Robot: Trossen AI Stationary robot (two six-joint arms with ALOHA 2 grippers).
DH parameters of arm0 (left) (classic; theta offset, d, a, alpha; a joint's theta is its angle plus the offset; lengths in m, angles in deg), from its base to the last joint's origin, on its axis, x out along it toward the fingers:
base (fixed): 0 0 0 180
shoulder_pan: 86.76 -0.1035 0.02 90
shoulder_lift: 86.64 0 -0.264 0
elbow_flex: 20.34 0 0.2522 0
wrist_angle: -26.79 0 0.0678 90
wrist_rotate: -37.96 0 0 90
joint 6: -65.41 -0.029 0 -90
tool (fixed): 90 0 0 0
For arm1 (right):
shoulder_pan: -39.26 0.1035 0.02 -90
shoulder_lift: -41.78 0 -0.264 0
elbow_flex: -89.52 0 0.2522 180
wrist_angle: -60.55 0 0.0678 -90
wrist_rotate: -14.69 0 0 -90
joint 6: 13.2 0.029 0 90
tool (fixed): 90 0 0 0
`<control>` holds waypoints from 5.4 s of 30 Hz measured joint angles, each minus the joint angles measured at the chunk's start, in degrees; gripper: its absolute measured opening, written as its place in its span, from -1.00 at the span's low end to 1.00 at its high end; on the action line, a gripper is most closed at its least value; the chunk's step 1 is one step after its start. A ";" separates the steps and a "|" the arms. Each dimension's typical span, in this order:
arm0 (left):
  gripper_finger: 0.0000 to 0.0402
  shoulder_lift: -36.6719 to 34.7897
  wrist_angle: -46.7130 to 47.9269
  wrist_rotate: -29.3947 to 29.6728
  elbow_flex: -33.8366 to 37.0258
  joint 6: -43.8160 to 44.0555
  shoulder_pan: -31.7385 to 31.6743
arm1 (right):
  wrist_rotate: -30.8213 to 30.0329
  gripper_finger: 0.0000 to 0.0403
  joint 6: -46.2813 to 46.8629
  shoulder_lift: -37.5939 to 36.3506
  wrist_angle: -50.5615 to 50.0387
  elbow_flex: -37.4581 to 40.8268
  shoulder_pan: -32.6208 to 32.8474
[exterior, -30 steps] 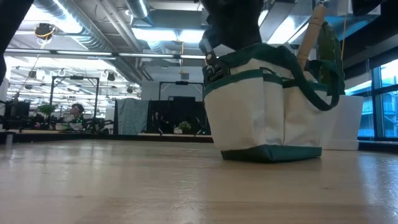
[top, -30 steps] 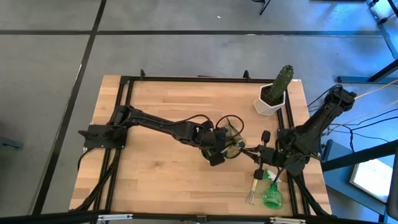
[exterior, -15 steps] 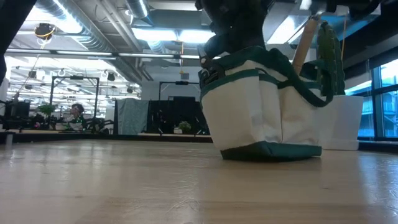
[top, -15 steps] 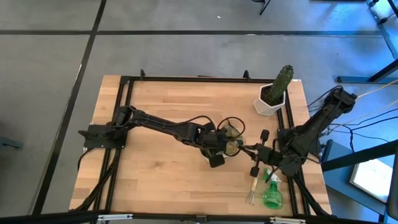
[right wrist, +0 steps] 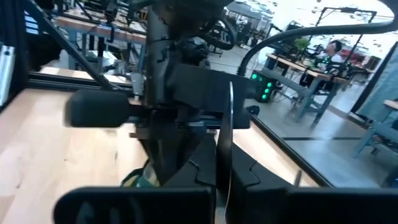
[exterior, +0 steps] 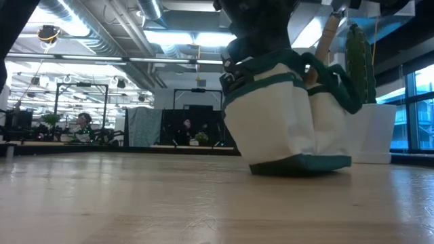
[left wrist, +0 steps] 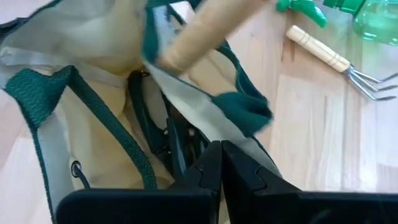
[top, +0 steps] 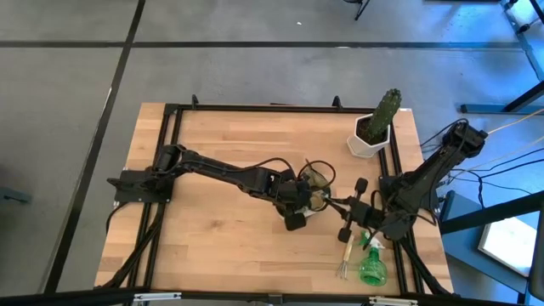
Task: Pick & Place Garden tools in Gardening bag
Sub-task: Put the brown trowel into the green gardening bag
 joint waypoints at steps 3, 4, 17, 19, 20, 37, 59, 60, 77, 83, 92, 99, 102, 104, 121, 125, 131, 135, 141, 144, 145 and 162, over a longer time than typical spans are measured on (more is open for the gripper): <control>-0.99 0.00 -0.01 -0.73 0.00 -0.37 0.02 | 0.25 -0.99 0.55 0.00 -0.62 0.00 -0.39; -0.99 0.00 -0.02 -0.71 0.00 -0.41 0.04 | 1.13 -0.99 0.85 0.00 -0.89 0.00 -0.58; -0.99 0.00 -0.03 -0.47 0.00 -0.98 0.04 | 3.23 -0.99 5.17 5.82 -1.36 0.00 -0.98; -0.99 0.00 -0.03 -0.40 0.00 -1.00 0.04 | 3.22 -0.99 6.24 6.19 -1.37 0.00 -0.98; -0.99 0.00 -0.04 -0.40 0.00 -1.01 0.04 | 3.22 -0.99 6.74 6.19 -1.42 0.00 -0.98; -0.99 0.00 -0.04 -0.10 0.00 -1.43 0.26 | 6.20 -0.99 37.18 6.01 -27.20 -6.47 -3.51; -1.00 0.02 -1.15 5.90 0.00 -1.48 2.40 | 9.24 -1.00 61.45 8.39 -48.01 -12.31 -5.13; -0.99 0.02 -1.17 5.96 0.00 -1.50 2.40 | 9.18 -1.00 59.83 8.39 -47.93 -12.31 -5.00; -0.99 0.02 -1.13 5.96 0.00 -1.55 2.40 | 10.72 -1.00 42.59 8.41 -47.21 -12.31 -4.87; -0.99 0.02 -1.13 5.96 0.00 -1.55 2.40 | 8.28 -0.99 51.92 8.41 -47.21 -12.31 -4.87; -0.99 0.02 -1.11 5.89 0.00 -1.98 2.47 | 9.26 -0.99 52.98 8.41 -47.93 -12.31 -4.89; -0.99 0.02 -1.13 5.87 0.00 -1.96 2.51 | 10.84 -0.79 52.75 8.41 -50.21 -12.31 -4.89; -0.99 0.02 -1.13 5.81 0.00 -1.92 2.51 | 10.80 -0.56 52.72 8.41 -50.92 -12.31 -4.89; -0.99 0.02 -1.11 5.73 0.00 -1.90 2.62 | 10.17 -0.38 52.53 8.41 -50.91 -12.31 -4.89; -0.99 0.02 -1.11 5.30 0.00 -1.74 2.89 | 6.21 0.05 49.49 8.13 -50.92 -12.31 -4.87; -0.99 0.02 -1.11 5.30 0.00 -1.74 2.90 | 6.38 -0.21 48.61 6.67 -50.97 -12.31 -4.87; -0.99 0.02 -1.11 4.32 0.00 -1.85 3.08 | 7.41 -0.71 45.87 4.58 -51.01 -12.31 -4.87; -0.99 0.02 -1.10 4.17 0.00 -1.88 3.08 | 9.90 -0.95 43.20 4.55 -51.21 -12.31 -4.87; -0.99 0.02 -1.11 4.19 0.00 -1.80 3.08 | 10.49 -0.98 38.27 4.55 -52.32 -12.33 -4.91; -0.99 0.02 -1.11 4.19 -0.02 -1.53 3.08 | 10.46 -0.99 37.70 4.55 -51.96 -12.33 -4.93; -0.99 0.02 -1.10 4.19 -0.02 -1.53 3.08 | 10.09 -0.99 37.93 4.55 -51.95 -12.33 -4.92; -0.99 0.02 -1.07 4.19 -0.02 -1.50 3.10 | 1.37 -1.00 53.18 6.75 -47.11 -8.79 -3.95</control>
